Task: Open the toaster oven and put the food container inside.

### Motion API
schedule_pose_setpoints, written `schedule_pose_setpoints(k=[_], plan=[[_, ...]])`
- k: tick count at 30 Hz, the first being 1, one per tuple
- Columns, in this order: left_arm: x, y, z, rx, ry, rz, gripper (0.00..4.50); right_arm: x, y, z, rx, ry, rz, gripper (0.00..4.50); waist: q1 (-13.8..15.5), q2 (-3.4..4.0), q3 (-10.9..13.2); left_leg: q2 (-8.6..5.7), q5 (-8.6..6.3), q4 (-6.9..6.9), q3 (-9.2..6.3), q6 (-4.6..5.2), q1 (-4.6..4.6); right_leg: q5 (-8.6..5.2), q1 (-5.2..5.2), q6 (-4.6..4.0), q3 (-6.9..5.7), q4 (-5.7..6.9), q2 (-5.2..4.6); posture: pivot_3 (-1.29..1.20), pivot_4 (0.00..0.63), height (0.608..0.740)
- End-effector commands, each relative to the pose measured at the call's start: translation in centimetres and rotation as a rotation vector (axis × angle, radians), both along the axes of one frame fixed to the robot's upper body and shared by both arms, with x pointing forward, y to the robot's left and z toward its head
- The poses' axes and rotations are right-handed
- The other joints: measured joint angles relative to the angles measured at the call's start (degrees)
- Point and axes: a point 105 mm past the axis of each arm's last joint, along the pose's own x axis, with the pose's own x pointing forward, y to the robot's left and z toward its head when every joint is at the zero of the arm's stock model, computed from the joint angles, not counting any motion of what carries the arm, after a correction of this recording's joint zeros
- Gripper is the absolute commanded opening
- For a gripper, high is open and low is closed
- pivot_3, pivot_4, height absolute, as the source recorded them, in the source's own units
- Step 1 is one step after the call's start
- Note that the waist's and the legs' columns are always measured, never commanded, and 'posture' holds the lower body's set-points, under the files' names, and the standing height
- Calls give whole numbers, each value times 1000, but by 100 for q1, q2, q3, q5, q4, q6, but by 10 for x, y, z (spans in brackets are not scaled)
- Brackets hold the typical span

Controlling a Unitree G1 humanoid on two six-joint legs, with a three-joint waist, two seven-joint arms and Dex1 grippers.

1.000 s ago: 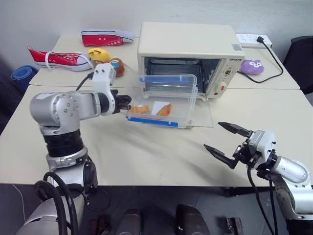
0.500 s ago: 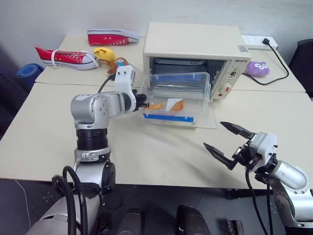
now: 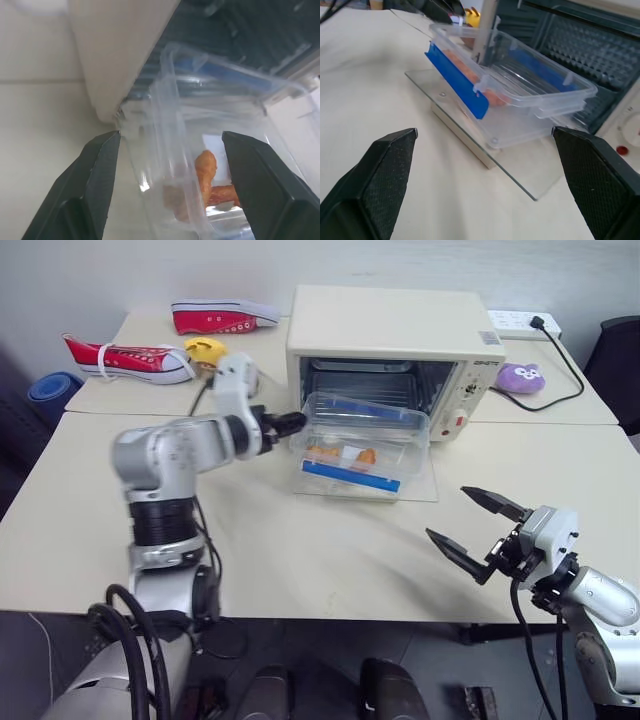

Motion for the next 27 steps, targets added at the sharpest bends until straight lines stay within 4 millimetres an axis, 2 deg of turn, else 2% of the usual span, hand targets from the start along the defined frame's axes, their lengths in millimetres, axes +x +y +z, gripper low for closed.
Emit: schedule_pose_setpoints(k=[1, 2, 4, 5, 7, 8, 11, 14, 15, 20, 27], plan=[[-21, 20, 10, 81, -125, -135, 3439, -10, 14, 7, -15, 52, 97, 4500, -34, 3, -1, 1, 0, -1, 0, 0, 2, -1, 0, -1, 0, 2, 1, 0, 150, 740], [-25, 29, 5, 125, -144, -160, 3287, -11, 18, 3, -24, 87, 113, 4117, -36, 2, -1, 1, 0, -2, 0, -1, 2, -1, 0, -2, 0, 1, 2, 0, 150, 740], [-33, 42, -9, 213, -188, -226, 2875, -10, 27, -4, -46, 137, 137, 3671, -26, 2, -1, 0, 0, 2, 0, 0, 0, -1, 2, -2, 0, -3, 2, 0, 150, 740], [-38, 47, -18, 262, -201, -272, 2534, -9, 31, -8, -57, 157, 146, 3293, -22, 2, -1, 0, 0, 3, 0, 0, 0, -1, 3, -1, 1, -4, 1, 0, 150, 740], [-53, 44, -39, 330, -245, -422, 1966, -2, 39, -15, -83, 191, 153, 2627, 18, 3, -1, 0, 0, 5, 0, 0, 0, -1, 4, -2, 0, -5, 1, 0, 150, 740], [-59, 40, -49, 333, -253, -484, 1726, 3, 42, -19, -100, 207, 154, 2343, 42, 3, -1, 0, 0, 6, 0, 0, -3, -1, 3, -2, 1, -6, 0, 0, 150, 740], [-64, 20, -61, 269, -303, -569, 873, 25, 48, -24, -142, 197, 123, 1392, 108, 1, -1, -2, -1, 18, -2, 3, -12, 0, 6, -4, -2, -10, -1, 0, 150, 740], [-55, -3, -69, 271, -369, -595, 52, 49, 49, -19, -149, 161, 81, 469, 121, 0, -1, -4, -2, 29, -6, 7, -19, 2, 7, -4, -4, -8, -1, 0, 150, 740], [-50, -11, -69, 261, -389, -587, 0, 57, 49, -18, -156, 153, 74, 113, 118, 0, -1, -4, -2, 28, -5, 7, -17, 2, 6, -4, -4, -5, -1, 0, 150, 740], [-34, -42, -70, 212, -438, -588, 0, 85, 49, -4, -180, 110, 76, 53, 40, 1, -1, -5, -2, 20, 0, 9, -16, 3, 3, -2, -6, -5, -1, 0, 150, 740], [5, -53, -58, 173, -477, -384, 0, 133, 41, 15, -158, 38, -52, 53, -102, 0, -1, -3, 0, 11, 1, 10, -13, 3, -2, -2, -8, -3, -1, 0, 150, 740]])
